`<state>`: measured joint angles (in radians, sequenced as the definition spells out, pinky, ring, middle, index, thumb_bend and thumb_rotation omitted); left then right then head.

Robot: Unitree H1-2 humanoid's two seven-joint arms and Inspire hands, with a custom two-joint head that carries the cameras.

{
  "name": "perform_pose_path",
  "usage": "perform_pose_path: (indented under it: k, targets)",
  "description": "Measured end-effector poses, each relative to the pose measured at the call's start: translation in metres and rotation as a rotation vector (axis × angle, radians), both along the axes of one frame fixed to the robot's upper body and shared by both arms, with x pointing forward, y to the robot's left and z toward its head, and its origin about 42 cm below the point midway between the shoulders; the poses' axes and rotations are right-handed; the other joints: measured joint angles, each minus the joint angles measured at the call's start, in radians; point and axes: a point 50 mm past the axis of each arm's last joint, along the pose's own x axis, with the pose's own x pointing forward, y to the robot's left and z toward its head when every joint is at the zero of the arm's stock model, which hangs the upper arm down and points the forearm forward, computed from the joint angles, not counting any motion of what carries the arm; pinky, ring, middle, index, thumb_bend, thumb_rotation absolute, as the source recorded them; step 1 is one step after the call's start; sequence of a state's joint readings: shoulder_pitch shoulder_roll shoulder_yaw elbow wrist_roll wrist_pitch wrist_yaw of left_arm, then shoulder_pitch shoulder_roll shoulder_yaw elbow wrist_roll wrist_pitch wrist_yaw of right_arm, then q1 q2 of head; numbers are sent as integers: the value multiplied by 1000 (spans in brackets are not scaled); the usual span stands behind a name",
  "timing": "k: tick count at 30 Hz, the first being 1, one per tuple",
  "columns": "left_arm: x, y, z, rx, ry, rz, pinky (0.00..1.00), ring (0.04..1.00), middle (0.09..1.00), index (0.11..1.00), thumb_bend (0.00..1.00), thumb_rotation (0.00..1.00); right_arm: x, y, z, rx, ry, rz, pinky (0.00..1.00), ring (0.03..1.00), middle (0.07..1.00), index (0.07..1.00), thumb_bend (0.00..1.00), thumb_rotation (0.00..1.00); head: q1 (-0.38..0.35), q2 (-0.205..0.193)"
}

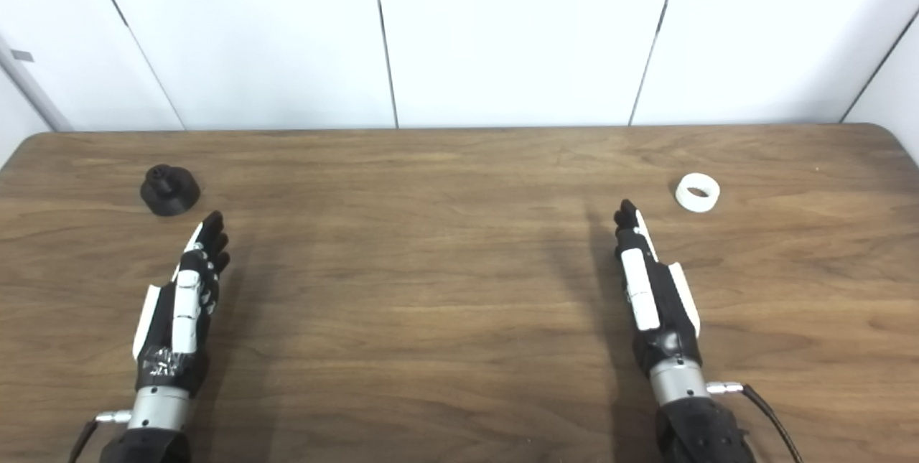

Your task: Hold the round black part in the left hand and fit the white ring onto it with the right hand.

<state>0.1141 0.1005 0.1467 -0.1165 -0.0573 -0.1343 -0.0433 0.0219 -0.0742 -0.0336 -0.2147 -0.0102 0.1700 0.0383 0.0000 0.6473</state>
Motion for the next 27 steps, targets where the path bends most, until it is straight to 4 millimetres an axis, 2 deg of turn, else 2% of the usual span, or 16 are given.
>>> perform_pose_path:
  k: [11,17,19,24,27]
  targets:
    - [0,0,0,0,1,-1,1000,1000,1000,979,490,1000,0,0,0,-2,0,0,1000,1000,983,989,598,1000,14,2]
    - [0,-1,0,14,3,-4,1000,1000,1000,970,493,1000,0,-1,0,-6,1,0,1000,1000,986,991,585,1000,101,-26]
    - [0,-2,0,17,2,-5,1000,1000,1000,969,481,1000,0,-3,0,-7,1,2,1000,1000,986,995,575,1000,147,-46]
    - [0,-5,-1,13,3,-8,1000,1000,1000,967,473,969,-1,-7,0,16,2,6,1000,1000,992,1000,520,1000,189,-67]
    - [0,-8,-1,13,4,-10,1000,1000,1000,968,471,963,-2,-9,0,21,3,10,1000,1000,998,1000,506,1000,245,-100]
